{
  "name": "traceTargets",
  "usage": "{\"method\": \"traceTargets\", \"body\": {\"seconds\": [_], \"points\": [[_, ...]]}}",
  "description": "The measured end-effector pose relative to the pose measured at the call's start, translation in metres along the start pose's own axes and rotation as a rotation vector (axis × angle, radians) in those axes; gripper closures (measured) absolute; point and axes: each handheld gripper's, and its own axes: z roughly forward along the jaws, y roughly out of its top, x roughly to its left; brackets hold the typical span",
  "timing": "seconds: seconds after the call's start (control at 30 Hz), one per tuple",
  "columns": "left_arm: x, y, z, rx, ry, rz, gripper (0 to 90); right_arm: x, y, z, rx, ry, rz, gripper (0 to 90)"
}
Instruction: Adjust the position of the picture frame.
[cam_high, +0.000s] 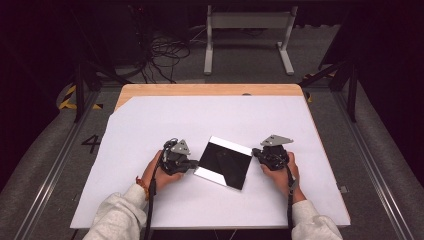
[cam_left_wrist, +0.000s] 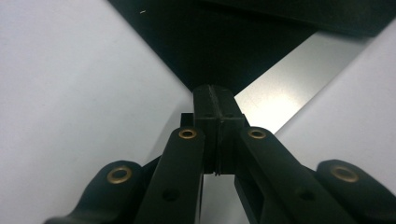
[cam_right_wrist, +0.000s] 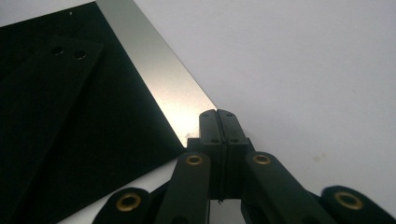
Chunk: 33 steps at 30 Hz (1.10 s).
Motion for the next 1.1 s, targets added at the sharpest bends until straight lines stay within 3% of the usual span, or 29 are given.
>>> {"method": "traceTargets", "body": {"seconds": [0.2,0.3,0.47,0.6,0.67,0.7,0.8,0.87,1.0,1.1], "points": [[-0.011,-0.002,-0.001,-0.002,0.025,0.034,90.0,0.003,0.002,0.002,0.001,-0.012,-0.018,89.4],[-0.008,-0.005,-0.001,-0.014,-0.007,0.011,89.9,0.003,-0.001,-0.001,0.0,0.016,-0.002,88.1],[-0.009,-0.005,-0.002,-0.01,-0.021,0.005,89.9,0.013,-0.005,-0.006,0.002,0.029,-0.037,90.0],[-0.012,-0.009,-0.006,-0.003,-0.042,-0.001,89.9,0.012,-0.004,-0.006,0.01,0.047,-0.01,90.0],[-0.015,-0.012,-0.008,-0.002,-0.052,0.005,89.9,0.007,0.0,-0.004,0.026,0.085,0.048,90.0],[-0.017,-0.013,-0.009,0.0,-0.056,0.008,89.9,0.006,0.001,-0.002,0.027,0.09,0.055,90.0],[-0.023,-0.017,-0.012,-0.002,-0.069,0.018,89.9,0.009,0.007,0.007,0.013,0.081,0.046,90.0],[-0.026,-0.018,-0.012,0.0,-0.065,0.035,89.2,0.012,0.013,0.012,0.031,0.067,0.029,90.0],[-0.024,-0.019,-0.012,-0.009,-0.08,0.017,88.3,0.015,0.016,0.014,0.038,0.044,-0.004,90.0],[-0.027,-0.019,-0.012,-0.011,-0.072,0.025,88.9,0.013,0.013,0.014,0.018,0.057,0.01,90.0]]}}
